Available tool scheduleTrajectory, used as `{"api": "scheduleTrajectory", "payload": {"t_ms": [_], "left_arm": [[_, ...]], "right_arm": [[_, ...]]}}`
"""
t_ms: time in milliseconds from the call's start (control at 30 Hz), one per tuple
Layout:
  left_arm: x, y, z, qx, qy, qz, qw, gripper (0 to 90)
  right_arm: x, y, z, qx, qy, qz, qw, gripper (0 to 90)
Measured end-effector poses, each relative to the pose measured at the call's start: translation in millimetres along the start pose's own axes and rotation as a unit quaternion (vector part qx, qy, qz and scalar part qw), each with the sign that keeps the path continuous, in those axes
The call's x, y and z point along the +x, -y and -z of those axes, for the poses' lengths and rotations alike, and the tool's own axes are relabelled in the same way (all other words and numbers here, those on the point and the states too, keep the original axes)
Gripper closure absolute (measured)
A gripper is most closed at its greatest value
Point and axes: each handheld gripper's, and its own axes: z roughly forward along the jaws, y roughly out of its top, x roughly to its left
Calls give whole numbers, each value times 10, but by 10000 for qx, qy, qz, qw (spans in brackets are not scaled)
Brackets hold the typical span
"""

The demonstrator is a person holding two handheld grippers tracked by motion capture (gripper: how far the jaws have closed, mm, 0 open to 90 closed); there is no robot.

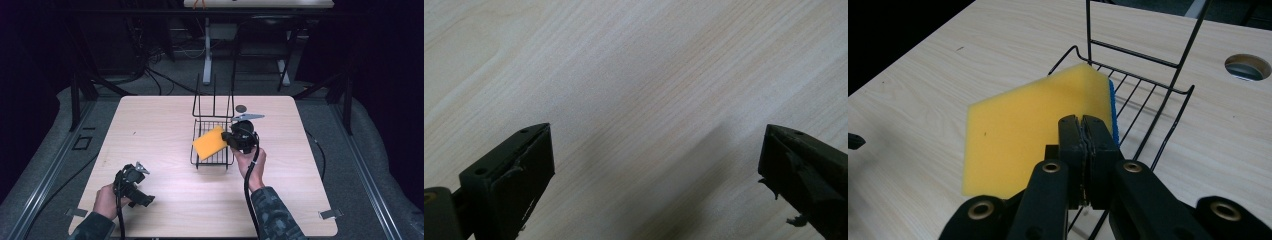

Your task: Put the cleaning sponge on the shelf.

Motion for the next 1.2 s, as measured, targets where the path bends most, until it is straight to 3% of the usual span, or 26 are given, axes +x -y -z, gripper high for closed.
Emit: {"api": "scheduleTrajectory", "payload": {"t_ms": [233, 400, 600, 967, 1200], "left_arm": [[1, 1, -2, 2, 2, 7, 10000, 14], [-1, 1, 0, -1, 3, -9, 10000, 14], [-3, -1, -2, 17, 2, 0, 10000, 14], [-6, -3, -7, 32, 12, -7, 10000, 15], [-10, -7, -9, 45, 4, -15, 10000, 18]], "right_arm": [[-24, 7, -108, 59, 90, -96, 9999, 881], [-26, 26, -182, 139, 130, -338, 9992, 878], [-35, 125, -290, 320, 203, -396, 9985, 861], [-168, 187, -286, 665, 182, -653, 9955, 767], [-192, 275, -267, 878, 211, -633, 9939, 717]]}}
